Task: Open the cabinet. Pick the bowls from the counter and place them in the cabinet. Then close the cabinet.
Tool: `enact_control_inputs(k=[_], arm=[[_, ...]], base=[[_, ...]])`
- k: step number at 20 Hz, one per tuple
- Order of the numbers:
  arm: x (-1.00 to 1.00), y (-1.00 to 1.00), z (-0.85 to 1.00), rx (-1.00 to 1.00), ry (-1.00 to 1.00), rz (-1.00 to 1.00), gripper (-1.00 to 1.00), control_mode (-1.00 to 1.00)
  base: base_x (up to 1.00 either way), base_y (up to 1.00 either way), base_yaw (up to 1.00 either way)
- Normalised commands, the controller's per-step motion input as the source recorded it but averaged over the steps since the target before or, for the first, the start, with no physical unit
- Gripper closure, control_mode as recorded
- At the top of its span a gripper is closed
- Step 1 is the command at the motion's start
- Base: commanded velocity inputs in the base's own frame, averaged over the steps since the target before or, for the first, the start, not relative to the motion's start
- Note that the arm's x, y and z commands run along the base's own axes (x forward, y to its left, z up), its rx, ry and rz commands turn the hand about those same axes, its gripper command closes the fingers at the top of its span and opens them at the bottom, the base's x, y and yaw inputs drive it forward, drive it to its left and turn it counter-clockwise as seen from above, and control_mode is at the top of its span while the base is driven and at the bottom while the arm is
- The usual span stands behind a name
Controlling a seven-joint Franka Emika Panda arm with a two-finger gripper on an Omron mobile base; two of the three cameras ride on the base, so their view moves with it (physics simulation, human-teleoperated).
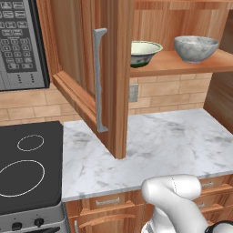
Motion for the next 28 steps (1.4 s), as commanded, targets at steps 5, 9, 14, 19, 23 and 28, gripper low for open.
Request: enact_control_inputs(k=[5, 9, 14, 19, 23, 28], arm=[[0.3, 0.31, 0.12, -0.14, 0.12, -0.05, -1.0, -1.0], [0.43, 0.49, 0.02, -0.18, 0.07, -0.05, -1.0, -1.0], [0.75, 0.43, -0.04, -0.1, -0.03, 0.0, -1.0, -1.0], [0.99, 0.28, -0.37, 0.17, -0.22, 0.19, -1.0, -1.0], [1.0, 0.27, -0.12, 0.21, -0.28, 0.18, -1.0, -1.0], [0.98, 0.16, 0.2, 0.09, -0.16, 0.06, -1.0, -1.0]], base=[[0.0, 0.0, 0.0], [0.0, 0.0, 0.0], [0.0, 0.0, 0.0], [0.0, 0.0, 0.0], [0.0, 0.0, 0.0], [0.0, 0.0, 0.0]])
